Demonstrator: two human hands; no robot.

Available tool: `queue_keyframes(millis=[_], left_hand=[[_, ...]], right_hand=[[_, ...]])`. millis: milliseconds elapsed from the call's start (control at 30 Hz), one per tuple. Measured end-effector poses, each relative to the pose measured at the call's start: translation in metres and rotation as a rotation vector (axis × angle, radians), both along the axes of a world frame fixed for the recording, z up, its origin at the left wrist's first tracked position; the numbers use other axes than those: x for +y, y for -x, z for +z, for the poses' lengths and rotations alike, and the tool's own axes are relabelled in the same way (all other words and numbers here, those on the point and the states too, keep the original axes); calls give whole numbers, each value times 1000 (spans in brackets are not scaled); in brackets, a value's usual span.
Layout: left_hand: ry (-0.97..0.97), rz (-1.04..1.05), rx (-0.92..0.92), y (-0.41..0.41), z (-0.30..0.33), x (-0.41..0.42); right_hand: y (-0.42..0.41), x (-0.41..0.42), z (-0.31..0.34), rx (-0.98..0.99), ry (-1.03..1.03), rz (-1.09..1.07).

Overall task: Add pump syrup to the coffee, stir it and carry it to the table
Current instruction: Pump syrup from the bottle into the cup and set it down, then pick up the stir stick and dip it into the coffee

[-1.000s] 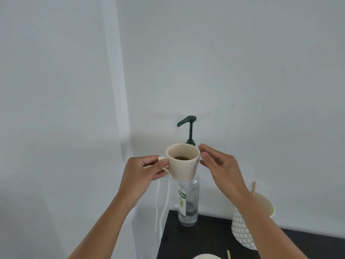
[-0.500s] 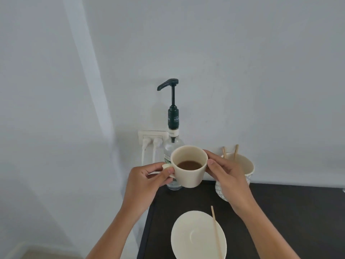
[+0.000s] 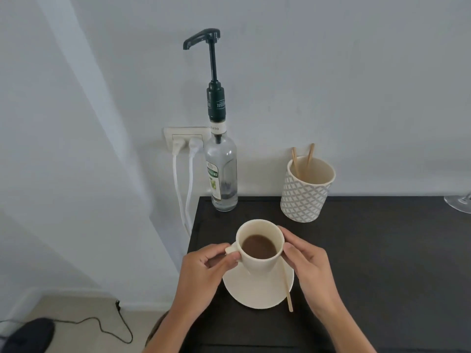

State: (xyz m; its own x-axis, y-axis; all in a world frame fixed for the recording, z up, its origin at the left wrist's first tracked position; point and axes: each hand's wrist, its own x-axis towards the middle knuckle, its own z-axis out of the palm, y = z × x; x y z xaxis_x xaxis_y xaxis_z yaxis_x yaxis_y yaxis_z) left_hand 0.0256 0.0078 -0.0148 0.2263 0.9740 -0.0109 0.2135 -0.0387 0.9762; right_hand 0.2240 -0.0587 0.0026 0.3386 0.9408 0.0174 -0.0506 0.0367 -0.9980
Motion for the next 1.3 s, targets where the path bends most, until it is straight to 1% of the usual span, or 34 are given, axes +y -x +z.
queue_keyframes(millis=[133,267,500,567,600,667,700,767,833,900,1000,1067,1200,1300], left_hand=[[13,3,16,1,-10,-5],[27,-2,15,3,-18,-5],[46,4,-40,3,-25,-6],[40,-3,-53,4,-28,-6],[39,-6,-63,5,-29,-6],[36,-6,-92,7,-30,-6],[28,0,-100,8,-30,-6],[20,6,-102,8,-30,-6],[23,5,-108,8,-31,-6],[21,3,-102,8,-32,-5],[17,-3,-88,8,-33,-4],[12,-5,-82,8,-34,-4],[6,-9,-83,9,-36,-3],[9,-27,-94,8,-35,-4]], right_hand=[[-2,-2,-19,38,16,-13],[0,-2,-24,43,19,9],[-8,-6,-36,-14,0,32],[-14,-11,-41,-113,-19,-33],[-18,-15,-44,-217,-16,-74],[-29,-23,-48,-493,-8,-98],[-34,-27,-51,-615,-18,-77],[-42,-34,-57,-767,-23,23],[-47,-38,-63,-851,-21,154],[-47,-40,-69,-895,-21,234],[-44,-40,-71,-888,-31,224],[-43,-40,-68,-837,-24,200],[-46,-38,-42,-578,-16,94],[-47,-32,-18,-423,-119,-59]])
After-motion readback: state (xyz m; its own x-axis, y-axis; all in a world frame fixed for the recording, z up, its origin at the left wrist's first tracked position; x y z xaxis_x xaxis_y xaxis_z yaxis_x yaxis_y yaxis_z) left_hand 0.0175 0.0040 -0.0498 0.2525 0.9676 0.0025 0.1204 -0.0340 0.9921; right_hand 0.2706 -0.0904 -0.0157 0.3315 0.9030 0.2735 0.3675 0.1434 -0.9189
